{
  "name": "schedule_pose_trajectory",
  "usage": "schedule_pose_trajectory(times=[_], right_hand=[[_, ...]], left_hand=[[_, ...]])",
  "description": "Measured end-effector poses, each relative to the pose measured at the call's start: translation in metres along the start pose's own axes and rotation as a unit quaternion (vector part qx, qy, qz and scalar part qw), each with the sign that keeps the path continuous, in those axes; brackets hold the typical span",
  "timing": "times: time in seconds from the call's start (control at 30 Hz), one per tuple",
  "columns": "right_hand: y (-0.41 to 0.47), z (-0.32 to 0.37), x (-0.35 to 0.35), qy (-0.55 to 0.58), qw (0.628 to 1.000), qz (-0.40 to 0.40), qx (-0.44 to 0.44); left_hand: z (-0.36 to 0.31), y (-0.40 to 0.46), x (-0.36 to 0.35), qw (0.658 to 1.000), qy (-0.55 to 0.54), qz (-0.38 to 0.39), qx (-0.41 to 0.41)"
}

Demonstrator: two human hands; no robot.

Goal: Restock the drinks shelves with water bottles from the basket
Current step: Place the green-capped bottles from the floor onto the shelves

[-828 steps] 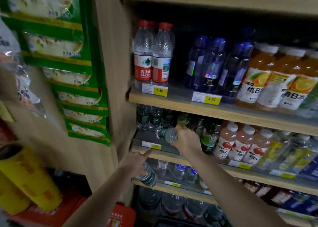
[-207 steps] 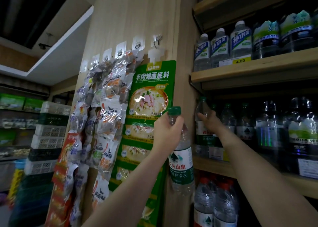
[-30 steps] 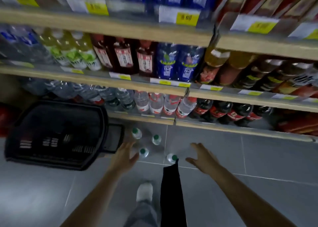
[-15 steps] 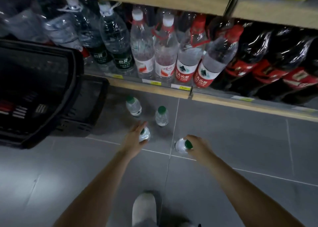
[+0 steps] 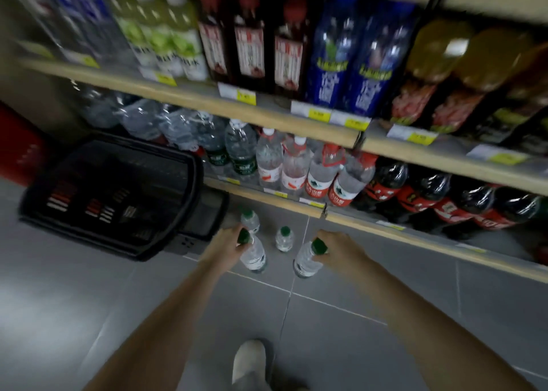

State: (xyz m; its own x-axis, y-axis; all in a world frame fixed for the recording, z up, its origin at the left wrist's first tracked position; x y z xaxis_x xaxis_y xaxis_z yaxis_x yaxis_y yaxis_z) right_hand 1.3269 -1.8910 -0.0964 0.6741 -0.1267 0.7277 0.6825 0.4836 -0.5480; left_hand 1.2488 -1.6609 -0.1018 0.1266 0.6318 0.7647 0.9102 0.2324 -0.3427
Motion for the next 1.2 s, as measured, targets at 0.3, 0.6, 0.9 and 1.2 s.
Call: schedule_pose_trajectory(times=[0.3,0.6,0.9,1.2], right_hand=[[-0.146,0.201,0.244,-0.062,0.985,-0.059,0.152],[-0.217,0.390,0.367,-0.113,0.943,-0.129,0.286],[-0.250,0.582,0.414,-0.110,0.908,-0.202,0.351],[-0.244,0.751,0.465,-0.027,0.883,-0.303,0.357]], left_hand=[[-0.119,-0.142,0.280,0.991,-0.031,-0.121,0.050],[-0.147,-0.224,0.489,0.967,0.013,-0.254,-0.006],[-0.095,-0.266,0.676,0.932,0.052,-0.352,-0.064],[-0.032,-0.278,0.849,0.904,-0.023,-0.395,-0.164]])
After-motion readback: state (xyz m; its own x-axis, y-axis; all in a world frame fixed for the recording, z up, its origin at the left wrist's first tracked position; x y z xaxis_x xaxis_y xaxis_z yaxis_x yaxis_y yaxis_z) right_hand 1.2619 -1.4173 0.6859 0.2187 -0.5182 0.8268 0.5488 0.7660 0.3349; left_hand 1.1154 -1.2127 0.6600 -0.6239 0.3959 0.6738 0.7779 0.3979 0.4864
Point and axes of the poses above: each hand's wrist, its own y-axis towards the middle knuckle, its own x-axis out of the back of the hand, z = x × y, the point moved 6 cm from there along y, towards the middle knuckle, and after that the axes turned 1 degree about x, right-handed, at the moved point
